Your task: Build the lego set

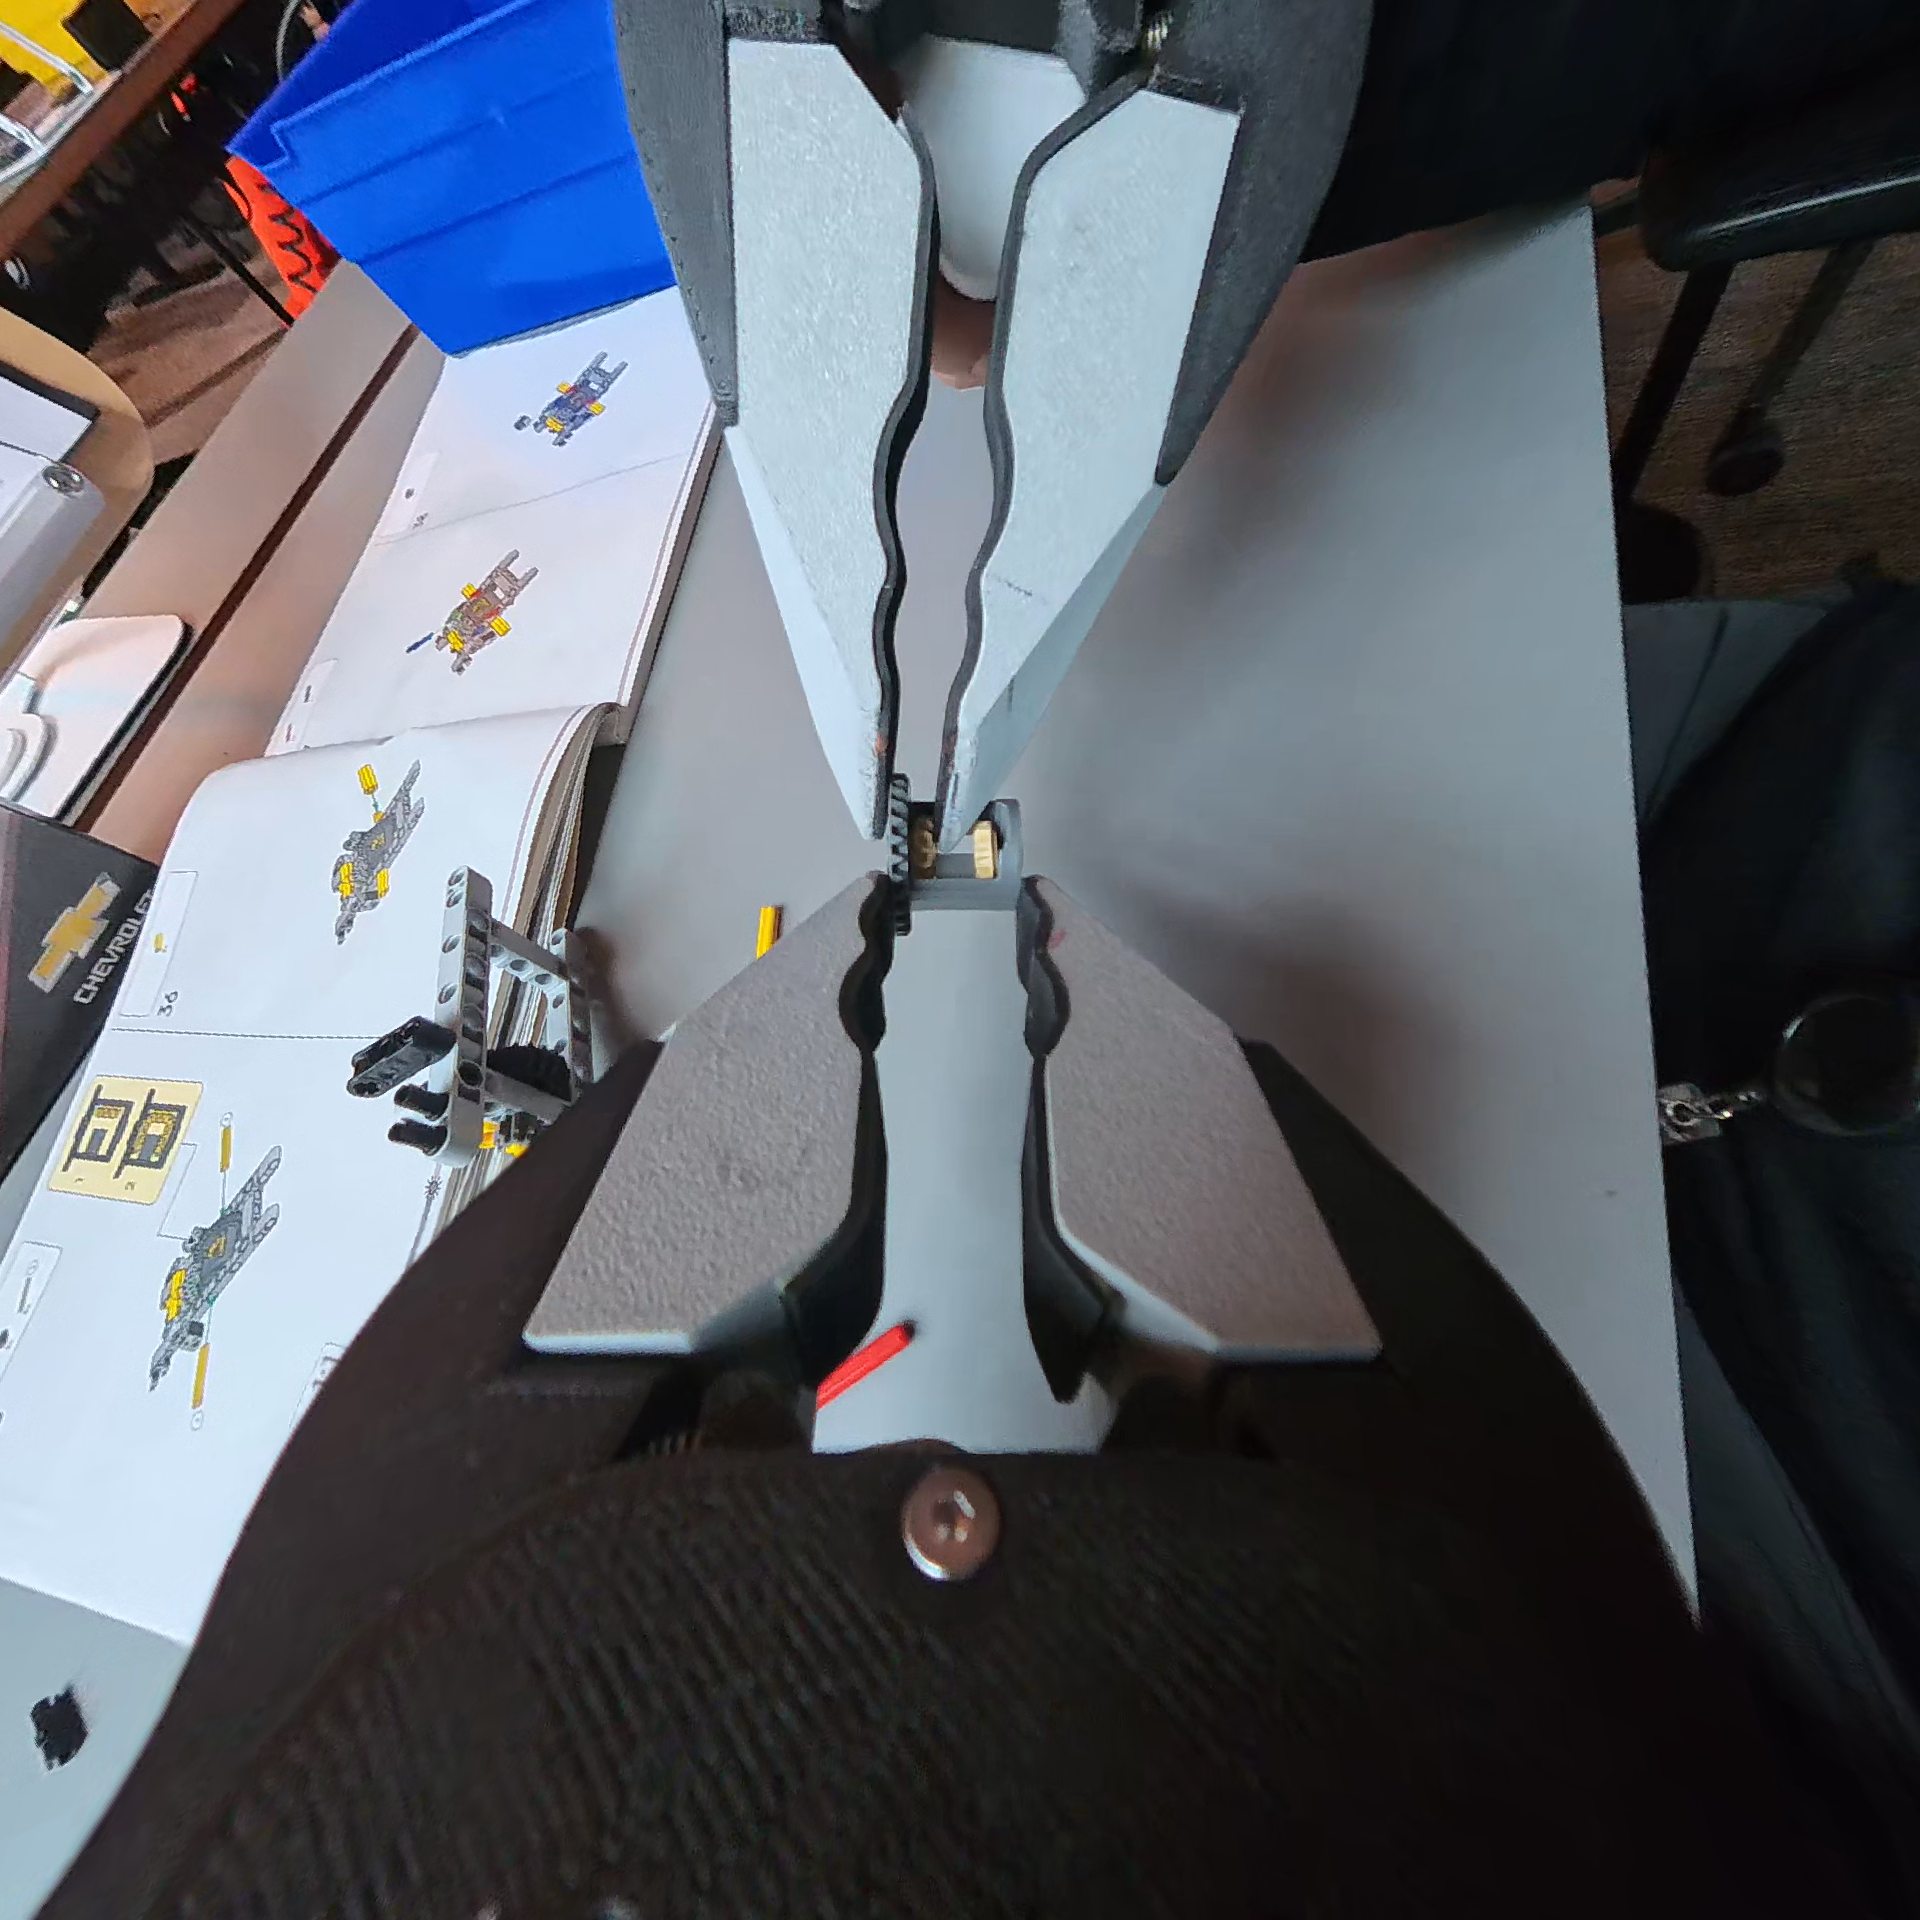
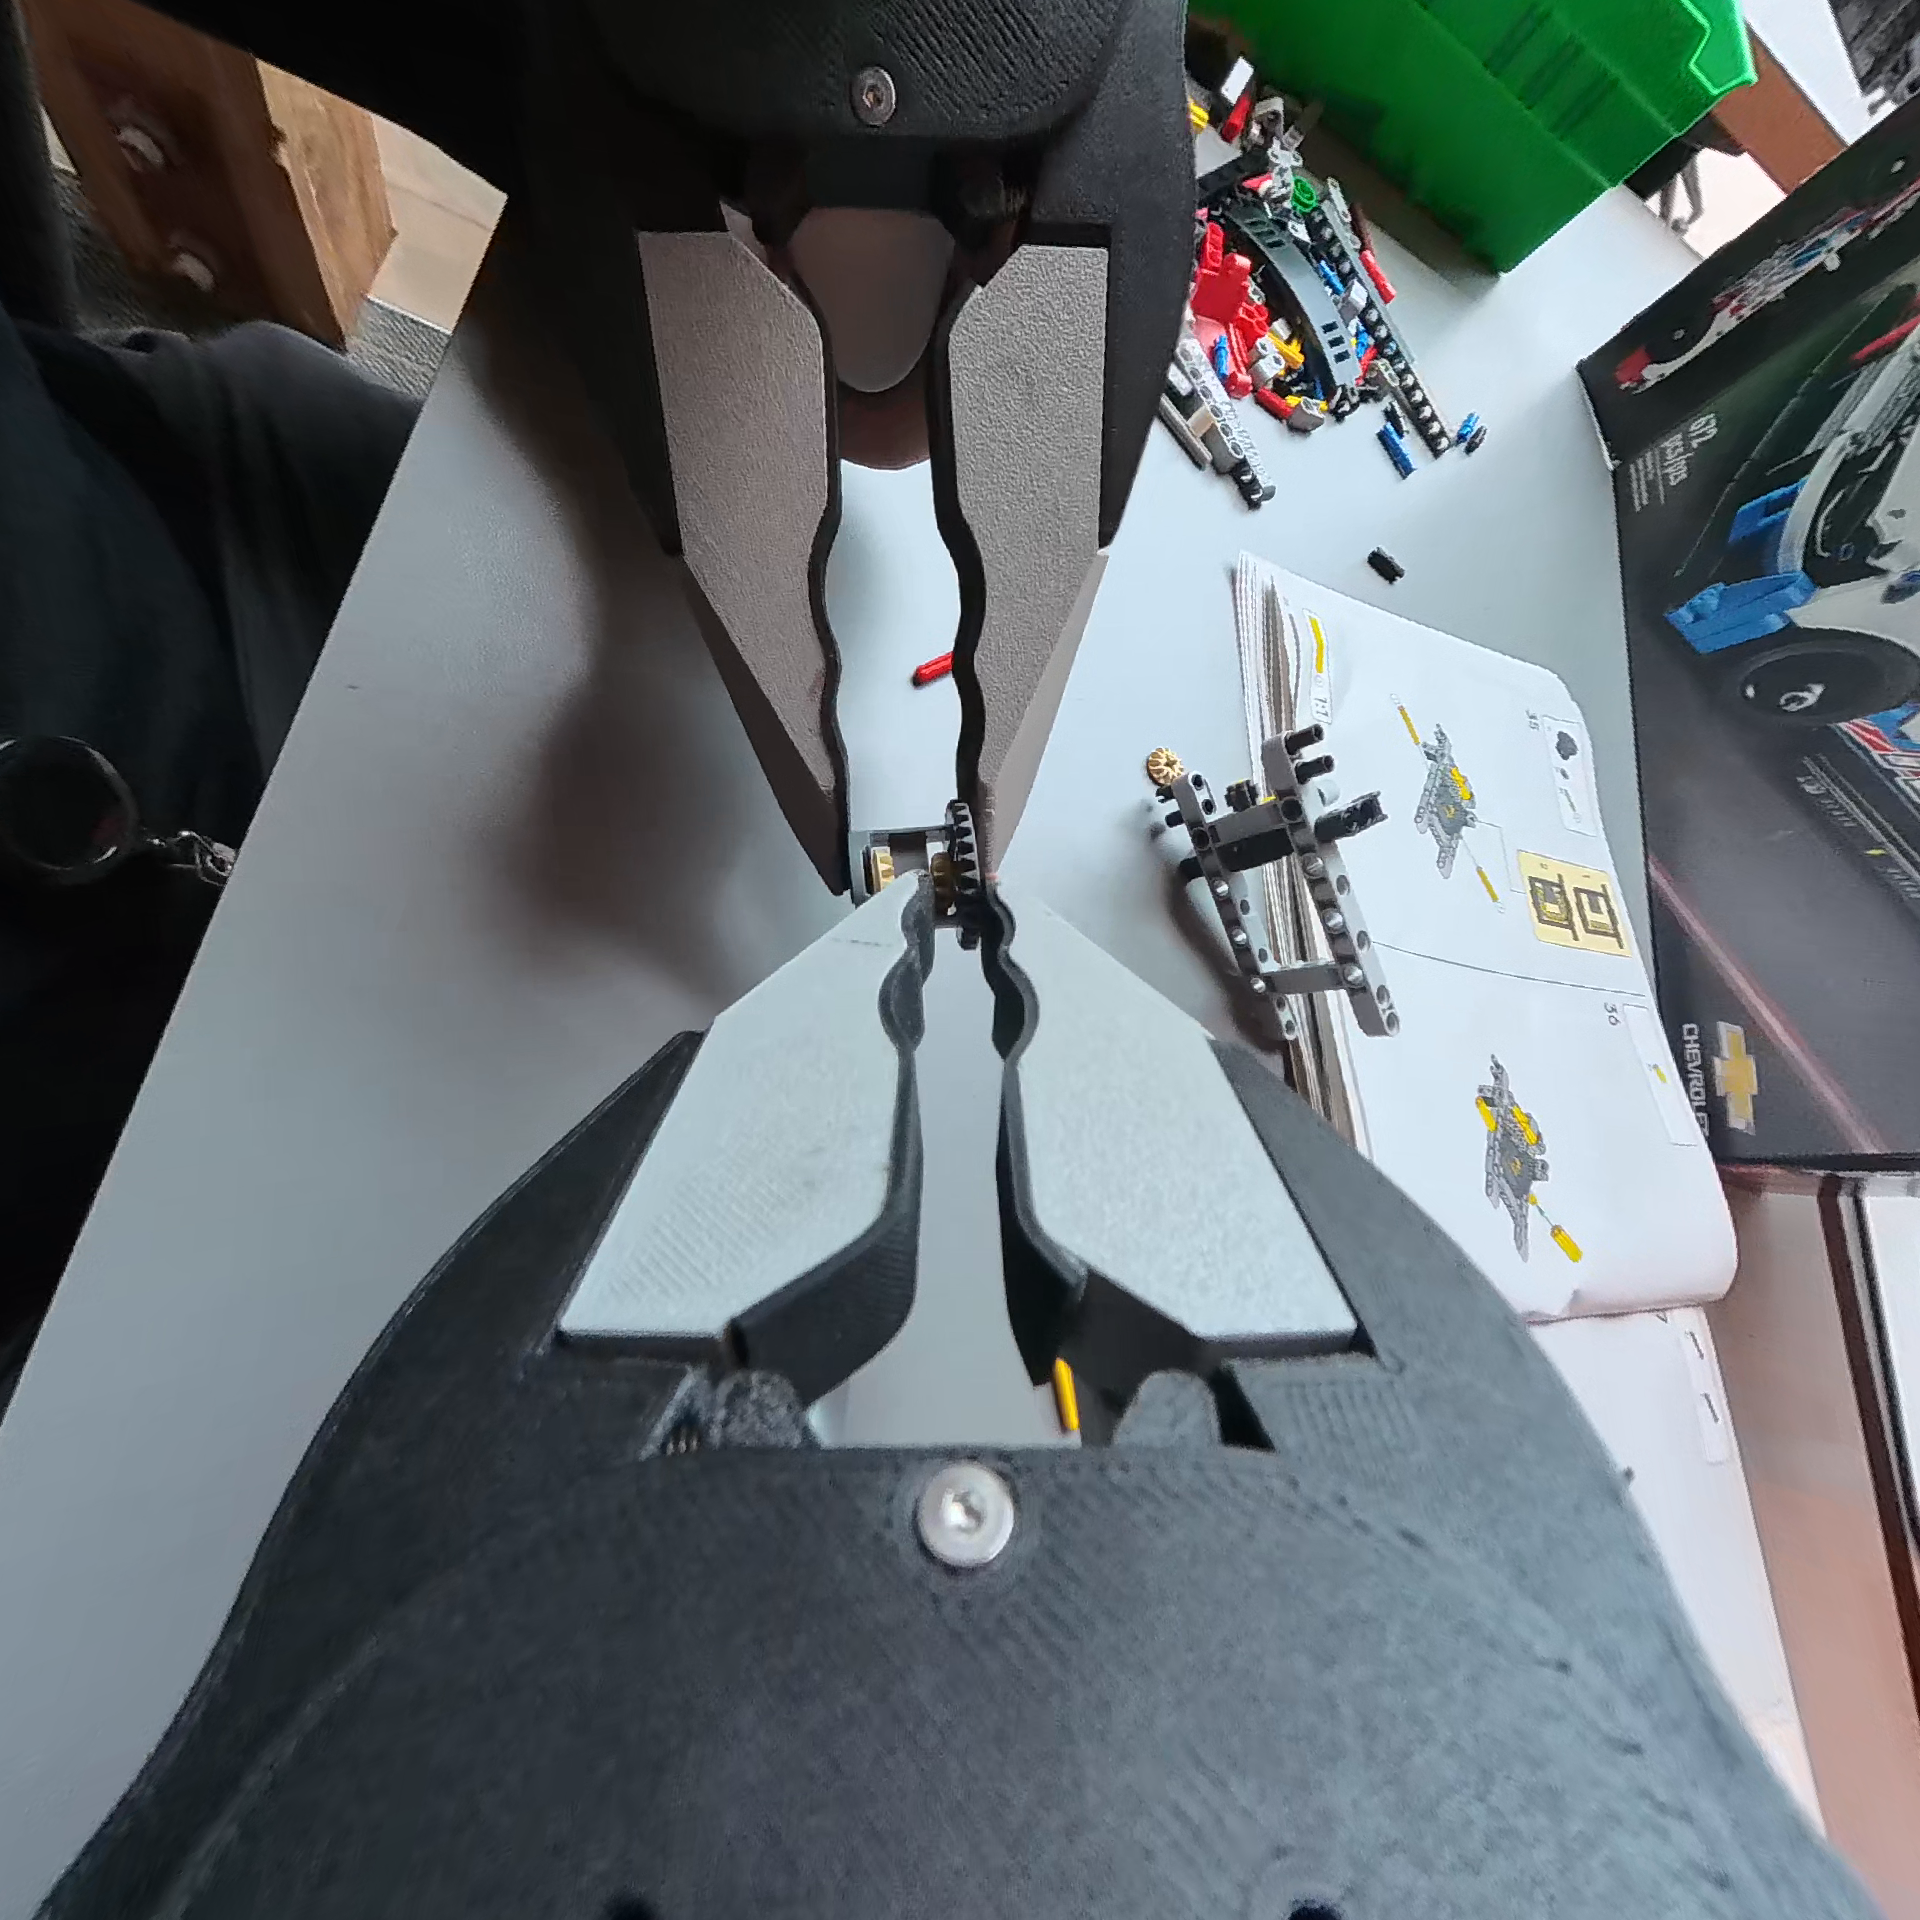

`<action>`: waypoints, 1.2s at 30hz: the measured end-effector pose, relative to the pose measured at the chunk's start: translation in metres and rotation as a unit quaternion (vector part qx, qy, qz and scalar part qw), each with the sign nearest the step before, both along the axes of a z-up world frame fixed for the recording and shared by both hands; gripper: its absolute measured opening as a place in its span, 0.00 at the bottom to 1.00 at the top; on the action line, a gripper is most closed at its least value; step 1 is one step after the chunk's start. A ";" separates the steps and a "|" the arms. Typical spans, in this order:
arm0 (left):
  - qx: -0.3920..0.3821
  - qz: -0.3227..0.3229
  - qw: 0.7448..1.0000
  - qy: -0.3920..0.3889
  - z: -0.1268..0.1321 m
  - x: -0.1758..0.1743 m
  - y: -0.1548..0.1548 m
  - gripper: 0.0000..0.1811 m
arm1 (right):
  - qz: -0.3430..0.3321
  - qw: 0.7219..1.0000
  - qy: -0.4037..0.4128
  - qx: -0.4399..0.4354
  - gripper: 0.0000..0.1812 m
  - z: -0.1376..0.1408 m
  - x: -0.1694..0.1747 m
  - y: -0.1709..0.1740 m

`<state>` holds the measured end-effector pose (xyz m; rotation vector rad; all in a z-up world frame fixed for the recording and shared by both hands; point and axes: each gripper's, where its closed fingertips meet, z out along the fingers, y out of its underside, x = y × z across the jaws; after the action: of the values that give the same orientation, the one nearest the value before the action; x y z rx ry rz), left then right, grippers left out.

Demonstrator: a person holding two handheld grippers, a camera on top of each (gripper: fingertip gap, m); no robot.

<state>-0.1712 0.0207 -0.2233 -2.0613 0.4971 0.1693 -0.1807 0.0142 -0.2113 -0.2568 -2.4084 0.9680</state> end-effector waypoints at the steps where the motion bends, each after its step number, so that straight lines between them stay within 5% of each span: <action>1: 0.002 -0.001 1.000 -0.002 0.000 0.000 0.000 0.11 | 0.002 1.000 0.000 -0.003 0.03 0.000 0.000 0.000; 36: -0.001 -0.004 1.000 -0.025 -0.003 0.003 -0.002 0.11 | 0.012 0.999 -0.013 -0.029 0.03 0.000 0.005 0.001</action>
<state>-0.1685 0.0187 -0.2267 -2.0606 0.4752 0.1121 -0.1759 0.0154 -0.2112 -0.2638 -2.4139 1.0524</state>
